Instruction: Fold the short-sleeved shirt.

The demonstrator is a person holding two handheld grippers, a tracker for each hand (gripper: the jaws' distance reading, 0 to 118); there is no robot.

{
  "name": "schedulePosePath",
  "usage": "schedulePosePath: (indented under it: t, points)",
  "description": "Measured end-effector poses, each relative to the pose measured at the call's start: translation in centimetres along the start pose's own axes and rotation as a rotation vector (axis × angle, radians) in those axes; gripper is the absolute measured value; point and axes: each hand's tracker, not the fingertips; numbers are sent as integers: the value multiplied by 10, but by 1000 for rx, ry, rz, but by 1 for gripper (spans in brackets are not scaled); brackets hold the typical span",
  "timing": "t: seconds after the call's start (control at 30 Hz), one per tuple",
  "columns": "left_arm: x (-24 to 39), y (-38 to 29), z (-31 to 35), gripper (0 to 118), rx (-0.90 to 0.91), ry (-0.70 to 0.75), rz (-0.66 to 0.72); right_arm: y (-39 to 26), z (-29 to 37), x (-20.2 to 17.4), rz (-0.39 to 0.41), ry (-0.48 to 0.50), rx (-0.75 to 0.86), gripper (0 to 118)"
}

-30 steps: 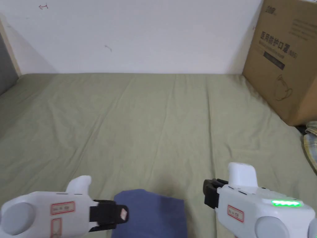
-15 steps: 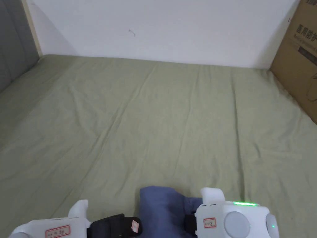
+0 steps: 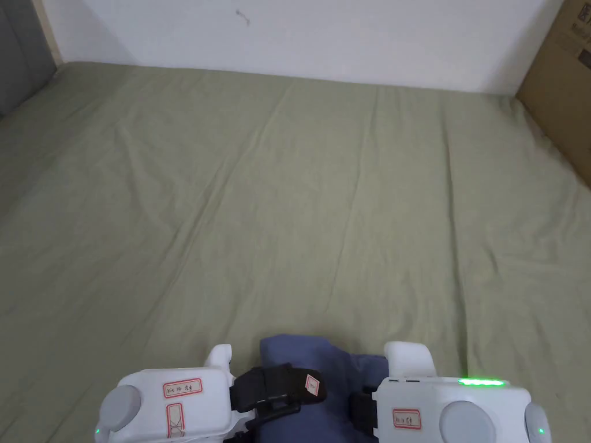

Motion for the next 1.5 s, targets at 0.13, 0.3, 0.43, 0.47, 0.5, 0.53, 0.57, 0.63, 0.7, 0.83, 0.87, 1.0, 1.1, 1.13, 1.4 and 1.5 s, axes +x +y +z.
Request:
schedulePosePath:
  t: [0.13,0.3,0.43,0.47,0.5,0.53,0.57,0.63,0.7,0.83,0.87,1.0,1.1,1.13,1.4,1.5]
  points:
    - [-14,9,5,34,-6,146,25,-3,6,-2,2,-25,27,1]
    - [-7,4,15,34,-13,115,4,-3,35,-16,46,-68,222,1]
    - [7,2,28,34,1,154,-28,6,68,-34,70,-111,409,1]
    - [9,2,34,34,4,170,-39,9,75,-38,77,-116,450,1]
    - [15,2,43,34,12,192,-55,11,83,-44,86,-128,500,1]
    - [18,1,52,34,24,210,-70,13,89,-51,97,-146,539,1]
    - [20,1,62,34,35,226,-80,15,93,-58,110,-167,577,1]
    - [24,4,85,34,69,283,-101,18,99,-74,122,-199,641,1]
    - [25,5,112,34,96,336,-114,23,101,-91,126,-190,678,1]
    - [27,13,172,34,159,462,-137,29,94,-134,175,-188,747,1]
    - [26,16,187,34,170,491,-144,30,90,-145,184,-186,748,1]
    - [19,32,250,34,220,605,-172,34,69,-185,198,-161,748,1]
    - [7,52,293,34,259,701,-134,37,50,-209,214,-165,739,1]
    - [2,58,307,34,268,738,-128,38,44,-216,214,-157,728,1]
    - [-12,84,359,35,226,1001,-190,38,-1,-259,287,-125,651,1]
    - [-16,93,363,43,237,1057,-204,38,-9,-266,300,-119,629,1]
